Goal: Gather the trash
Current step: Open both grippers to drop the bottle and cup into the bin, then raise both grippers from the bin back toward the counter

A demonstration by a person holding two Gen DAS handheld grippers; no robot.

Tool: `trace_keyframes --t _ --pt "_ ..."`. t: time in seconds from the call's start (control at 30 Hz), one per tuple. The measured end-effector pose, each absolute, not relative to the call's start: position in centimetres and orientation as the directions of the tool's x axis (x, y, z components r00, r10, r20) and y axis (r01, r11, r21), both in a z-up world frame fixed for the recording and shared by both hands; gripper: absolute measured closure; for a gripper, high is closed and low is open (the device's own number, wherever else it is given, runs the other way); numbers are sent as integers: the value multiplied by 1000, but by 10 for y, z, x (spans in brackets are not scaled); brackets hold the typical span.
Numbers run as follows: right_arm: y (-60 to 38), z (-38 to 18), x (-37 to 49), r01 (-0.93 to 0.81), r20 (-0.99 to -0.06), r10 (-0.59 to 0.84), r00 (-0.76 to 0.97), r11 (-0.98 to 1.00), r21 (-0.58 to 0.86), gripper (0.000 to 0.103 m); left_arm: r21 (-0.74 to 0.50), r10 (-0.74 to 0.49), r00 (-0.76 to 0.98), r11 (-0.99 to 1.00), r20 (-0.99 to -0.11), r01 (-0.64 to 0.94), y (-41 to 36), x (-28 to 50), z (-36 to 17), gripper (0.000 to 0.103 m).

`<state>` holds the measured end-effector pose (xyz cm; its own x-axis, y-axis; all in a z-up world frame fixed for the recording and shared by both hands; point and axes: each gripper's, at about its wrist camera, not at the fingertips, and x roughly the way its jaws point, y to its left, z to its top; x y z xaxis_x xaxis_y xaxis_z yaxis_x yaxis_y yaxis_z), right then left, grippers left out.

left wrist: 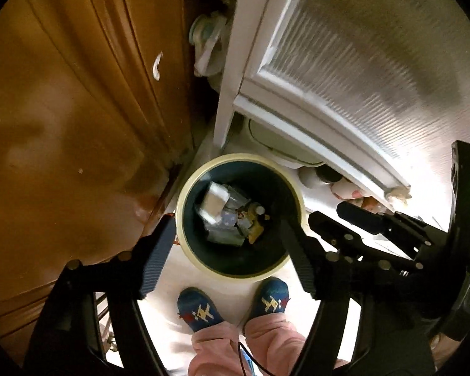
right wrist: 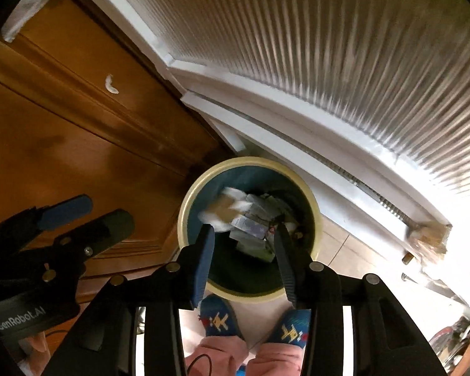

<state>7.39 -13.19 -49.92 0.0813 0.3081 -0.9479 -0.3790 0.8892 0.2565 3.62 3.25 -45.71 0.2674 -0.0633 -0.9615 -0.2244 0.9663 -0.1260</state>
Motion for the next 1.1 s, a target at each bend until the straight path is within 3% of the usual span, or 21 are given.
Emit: trace_keyframes --t 0.2,0.67,1.1 --pt "-129 -460 68 -388 -941 323 103 884 260 63 -122 -62 299 975 -952 -185 25 38 -412 29" --pt "-149 -307 44 -398 -907 372 197 876 272 63 -167 -89 383 970 -920 -176 20 15 -256 29" --pt "-158 -138 27 -453 -828 433 356 855 253 63 -197 -133 545 978 -828 -61 15 9 -68 29"
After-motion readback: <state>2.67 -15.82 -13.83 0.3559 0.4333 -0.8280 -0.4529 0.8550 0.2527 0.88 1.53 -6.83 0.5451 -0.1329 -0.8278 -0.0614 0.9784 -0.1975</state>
